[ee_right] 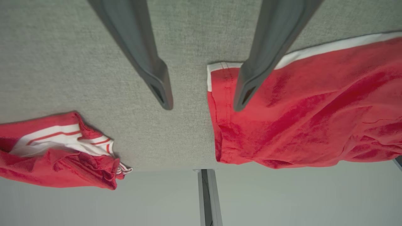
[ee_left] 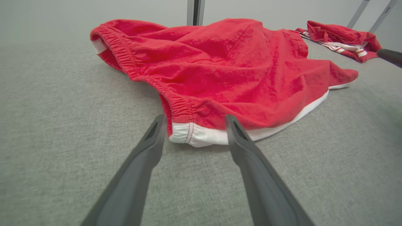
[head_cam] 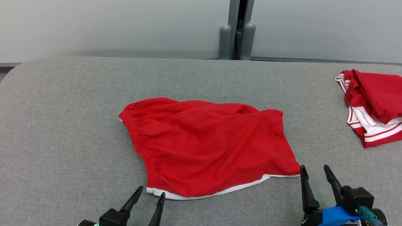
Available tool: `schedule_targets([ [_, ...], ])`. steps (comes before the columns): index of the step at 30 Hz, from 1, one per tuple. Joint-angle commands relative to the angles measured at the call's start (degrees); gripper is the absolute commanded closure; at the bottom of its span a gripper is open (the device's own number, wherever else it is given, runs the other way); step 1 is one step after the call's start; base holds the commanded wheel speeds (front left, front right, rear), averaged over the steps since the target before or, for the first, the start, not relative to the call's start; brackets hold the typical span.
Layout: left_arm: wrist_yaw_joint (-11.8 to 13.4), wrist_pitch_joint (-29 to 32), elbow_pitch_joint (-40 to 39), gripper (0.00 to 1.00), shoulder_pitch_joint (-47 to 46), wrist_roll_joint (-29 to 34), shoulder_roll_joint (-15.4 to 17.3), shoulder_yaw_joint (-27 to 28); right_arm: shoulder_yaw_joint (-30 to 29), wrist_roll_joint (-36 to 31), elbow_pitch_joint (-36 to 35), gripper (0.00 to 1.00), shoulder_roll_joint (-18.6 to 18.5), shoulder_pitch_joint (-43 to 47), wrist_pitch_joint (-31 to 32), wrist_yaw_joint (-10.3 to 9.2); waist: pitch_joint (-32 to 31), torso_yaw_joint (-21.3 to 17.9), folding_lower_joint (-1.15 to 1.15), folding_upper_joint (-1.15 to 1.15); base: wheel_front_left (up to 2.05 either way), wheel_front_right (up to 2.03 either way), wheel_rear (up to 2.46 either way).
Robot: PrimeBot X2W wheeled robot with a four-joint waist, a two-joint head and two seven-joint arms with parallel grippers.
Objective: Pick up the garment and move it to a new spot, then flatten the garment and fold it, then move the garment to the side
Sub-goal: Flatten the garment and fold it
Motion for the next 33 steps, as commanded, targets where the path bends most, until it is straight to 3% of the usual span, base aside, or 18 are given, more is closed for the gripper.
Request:
schedule_targets([
  [1, -0.1, -0.1, 1.0, 0.00, -1.5, 0.4, 0.2, -0.2, 0.3, -0.2, 1.5, 0.00, 0.1, -1.4, 0.0, -0.02, 0.7, -0.1, 0.00, 0.00, 0.00, 0.00, 0.00],
  [22, -0.3, -0.1, 8.7, 0.00, -9.7, -1.4, 1.3, -6.2, 4.6, 1.8, 16.2, 0.02, 0.4, -10.3, 0.1, -0.02, 5.7, -0.3, 0.00, 0.00, 0.00, 0.00, 0.00],
  [23, -0.3, -0.1, 8.9, 0.03, -9.8, -1.6, 1.4, -6.6, 5.1, 2.2, 16.7, 0.58, 0.4, -10.4, 0.1, -0.02, 5.8, -0.3, 0.00, 0.00, 0.00, 0.00, 0.00],
  [24, -0.3, -0.1, 9.1, 0.50, -10.1, -1.9, 1.4, -6.9, 5.4, 2.8, 16.7, 0.84, 0.5, -10.6, 0.1, -0.02, 5.9, -0.2, 0.00, 0.00, 0.00, 0.00, 0.00],
  [25, -0.3, -0.1, 9.3, 0.73, -10.3, -2.1, 1.5, -7.4, 5.7, 3.1, 16.7, 1.00, 0.5, -10.7, 0.1, -0.02, 6.0, -0.2, 0.00, 0.00, 0.00, 0.00, 0.00],
  [26, -0.3, -0.1, 9.5, 1.00, -10.4, -2.3, 1.5, -7.8, 5.9, 3.4, 16.6, 1.00, 0.5, -10.7, 0.1, -0.02, 6.0, -0.2, 0.00, 0.00, 0.00, 0.00, 0.00],
  [33, -0.4, -0.1, 7.8, 1.00, -9.0, -3.6, 2.0, -9.1, 6.6, 5.2, 12.6, 1.00, 0.4, -8.4, 0.1, -0.02, 4.2, 0.0, 0.00, 0.00, 0.00, 0.00, 0.00],
])
